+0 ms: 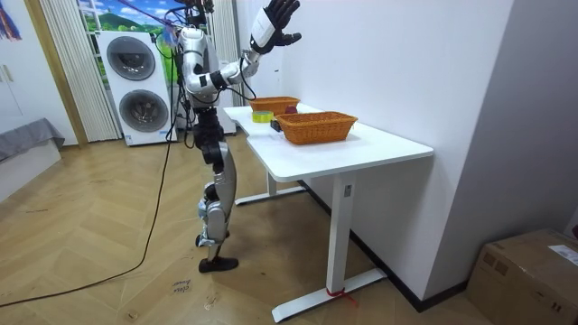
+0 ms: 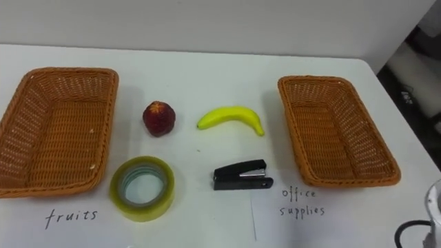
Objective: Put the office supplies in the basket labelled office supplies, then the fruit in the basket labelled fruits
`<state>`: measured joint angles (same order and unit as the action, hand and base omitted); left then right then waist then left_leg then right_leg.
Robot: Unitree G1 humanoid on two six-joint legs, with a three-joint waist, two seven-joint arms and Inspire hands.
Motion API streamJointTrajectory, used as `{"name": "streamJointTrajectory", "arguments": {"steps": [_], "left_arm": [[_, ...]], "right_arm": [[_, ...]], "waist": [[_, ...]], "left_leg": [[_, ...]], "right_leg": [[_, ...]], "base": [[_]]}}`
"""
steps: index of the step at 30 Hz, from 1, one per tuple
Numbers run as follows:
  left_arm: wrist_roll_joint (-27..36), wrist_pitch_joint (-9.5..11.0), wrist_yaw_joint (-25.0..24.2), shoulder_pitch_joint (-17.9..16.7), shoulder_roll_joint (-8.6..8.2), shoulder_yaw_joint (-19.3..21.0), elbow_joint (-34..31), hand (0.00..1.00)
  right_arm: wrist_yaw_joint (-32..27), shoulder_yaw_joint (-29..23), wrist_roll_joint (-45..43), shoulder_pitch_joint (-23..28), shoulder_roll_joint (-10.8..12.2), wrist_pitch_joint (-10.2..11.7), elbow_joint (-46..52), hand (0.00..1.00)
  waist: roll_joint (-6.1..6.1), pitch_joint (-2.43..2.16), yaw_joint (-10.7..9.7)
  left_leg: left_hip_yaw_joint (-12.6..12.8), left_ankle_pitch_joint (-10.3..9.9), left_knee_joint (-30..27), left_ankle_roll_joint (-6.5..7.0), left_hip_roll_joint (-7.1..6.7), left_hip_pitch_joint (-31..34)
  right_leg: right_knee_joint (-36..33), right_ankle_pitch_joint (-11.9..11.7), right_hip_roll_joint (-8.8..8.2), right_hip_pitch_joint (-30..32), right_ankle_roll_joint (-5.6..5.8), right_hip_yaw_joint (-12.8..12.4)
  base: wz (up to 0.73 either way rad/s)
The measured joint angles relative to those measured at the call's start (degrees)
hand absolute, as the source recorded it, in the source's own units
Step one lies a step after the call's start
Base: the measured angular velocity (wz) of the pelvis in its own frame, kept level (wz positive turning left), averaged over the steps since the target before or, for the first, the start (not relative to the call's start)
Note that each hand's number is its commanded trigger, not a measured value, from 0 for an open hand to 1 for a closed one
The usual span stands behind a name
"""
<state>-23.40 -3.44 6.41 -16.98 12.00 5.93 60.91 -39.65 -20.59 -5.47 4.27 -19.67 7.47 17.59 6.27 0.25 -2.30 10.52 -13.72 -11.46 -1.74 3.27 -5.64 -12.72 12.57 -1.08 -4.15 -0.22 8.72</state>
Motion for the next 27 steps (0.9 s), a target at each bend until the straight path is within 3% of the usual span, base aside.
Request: {"name": "streamJointTrajectory", "arguments": {"steps": [5,10,17,25,27], "left_arm": [[-1.0,1.0,-1.3,0.1,0.18,-0.3,-0.5,0.00],[-1.2,1.0,-2.2,0.4,0.16,-0.6,-0.6,0.00],[-2.6,1.3,-2.8,1.3,0.22,-0.6,-0.7,0.00],[-2.5,1.4,-3.1,1.6,0.57,-0.7,-1.5,0.00],[-2.5,1.4,-3.1,1.9,0.81,-1.9,-1.8,0.00]], "right_arm": [[5.6,1.8,-1.9,-1.2,-0.4,0.1,0.0,0.00],[8.3,4.3,-2.0,-1.6,-0.6,0.1,-0.2,0.00],[14.4,8.8,-2.4,-1.8,-1.5,0.1,-1.5,0.00],[23.0,12.1,-4.7,-2.1,-3.1,-0.1,-3.1,0.00],[26.4,13.9,-4.9,-1.5,-3.1,-1.4,-3.7,0.00]], "waist": [[-1.45,0.17,1.1],[-2.00,0.52,1.3],[-1.54,0.22,1.7],[-0.45,0.29,2.2],[-0.17,0.18,2.5]], "left_leg": [[-0.2,0.0,-0.2,0.01,0.03,-0.1],[-0.4,0.0,-0.2,0.01,0.00,0.1],[-0.4,0.0,-0.2,0.02,0.02,0.0],[-0.4,0.0,0.1,0.02,0.04,-0.8],[-0.4,0.0,0.1,0.02,0.05,-0.9]], "right_leg": [[-0.1,-0.1,-0.08,-0.3,-0.07,0.3],[0.2,0.0,-0.12,0.2,-0.06,0.6],[-0.2,-0.1,-0.08,0.0,-0.07,0.6],[0.1,-0.1,-0.05,-0.7,-0.08,0.7],[0.2,-0.1,-0.05,-0.9,-0.07,0.7]], "base": [[0.02],[0.03],[0.00],[0.00],[0.00]]}}
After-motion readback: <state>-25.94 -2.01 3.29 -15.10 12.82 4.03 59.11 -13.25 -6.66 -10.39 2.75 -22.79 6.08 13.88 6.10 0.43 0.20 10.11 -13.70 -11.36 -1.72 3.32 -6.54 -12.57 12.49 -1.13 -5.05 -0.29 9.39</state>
